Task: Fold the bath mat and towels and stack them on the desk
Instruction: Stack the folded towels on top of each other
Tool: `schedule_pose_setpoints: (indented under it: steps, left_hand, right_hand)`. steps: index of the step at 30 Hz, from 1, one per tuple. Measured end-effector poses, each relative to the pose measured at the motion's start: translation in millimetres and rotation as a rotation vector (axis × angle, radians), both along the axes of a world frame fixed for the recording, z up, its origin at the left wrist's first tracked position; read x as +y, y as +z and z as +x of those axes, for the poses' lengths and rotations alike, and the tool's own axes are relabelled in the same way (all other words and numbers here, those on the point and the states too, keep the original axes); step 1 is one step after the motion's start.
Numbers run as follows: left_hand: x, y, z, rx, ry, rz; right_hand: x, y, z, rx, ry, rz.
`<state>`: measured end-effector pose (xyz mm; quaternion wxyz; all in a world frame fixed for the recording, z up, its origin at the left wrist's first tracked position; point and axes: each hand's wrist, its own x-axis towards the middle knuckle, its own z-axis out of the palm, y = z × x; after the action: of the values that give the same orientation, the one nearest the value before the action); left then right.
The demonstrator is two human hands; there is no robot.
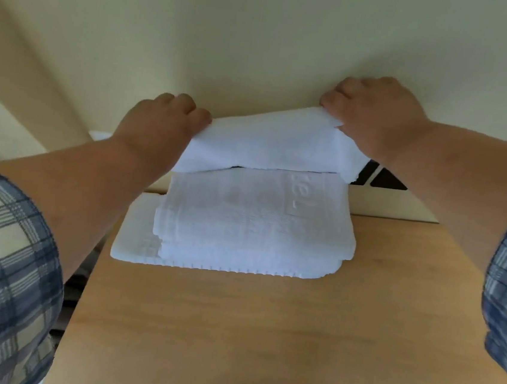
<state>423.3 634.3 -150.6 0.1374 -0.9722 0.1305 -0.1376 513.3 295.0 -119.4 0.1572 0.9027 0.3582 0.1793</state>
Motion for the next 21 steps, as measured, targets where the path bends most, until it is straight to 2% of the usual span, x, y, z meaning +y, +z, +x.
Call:
schedule_pose_setpoints:
  steps: [3, 7, 10, 12, 15, 17, 18, 19, 21]
  left_hand:
    - [-1.5, -30.3, -24.7, 0.044, -0.045, -0.084]
    - [0.0, -54.7, -58.2, 0.048, -0.126, -0.182]
    - [4.5, -73.4, -79.5, 0.118, -0.146, -0.184]
    - [5.2, -85.2, -88.8, 0.179, -0.12, -0.188]
    - [1.7, -97.5, -95.2, 0.222, -0.059, -0.215]
    - [-6.8, -100.5, -93.0, 0.187, -0.043, -0.229]
    - [-13.3, -101.1, -90.7, 0.161, -0.049, -0.227]
    - [-20.3, -101.5, -87.8, 0.138, -0.06, -0.219]
    - [-29.1, -102.1, -83.7, 0.123, -0.062, -0.21]
  right_hand:
    - [-11.5, -24.0, -22.7, 0.064, -0.052, 0.002]
    - [-31.0, -53.6, -61.6, 0.185, -0.1, 0.181]
    - [-46.0, -87.1, -95.8, 0.292, -0.176, 0.221]
    - [-56.2, -107.7, -116.4, 0.402, -0.275, 0.351]
    - [-65.9, -126.5, -130.9, 0.595, -0.545, 0.777]
    - [-66.0, -129.7, -130.4, 0.845, -0.752, 1.145]
    - [-66.5, -130.1, -127.9, 1.027, -0.824, 1.369]
    - [-68.6, -130.0, -123.8, 1.218, -0.839, 1.597]
    - [-77.0, -124.3, -115.0, 1.501, -0.735, 2.012]
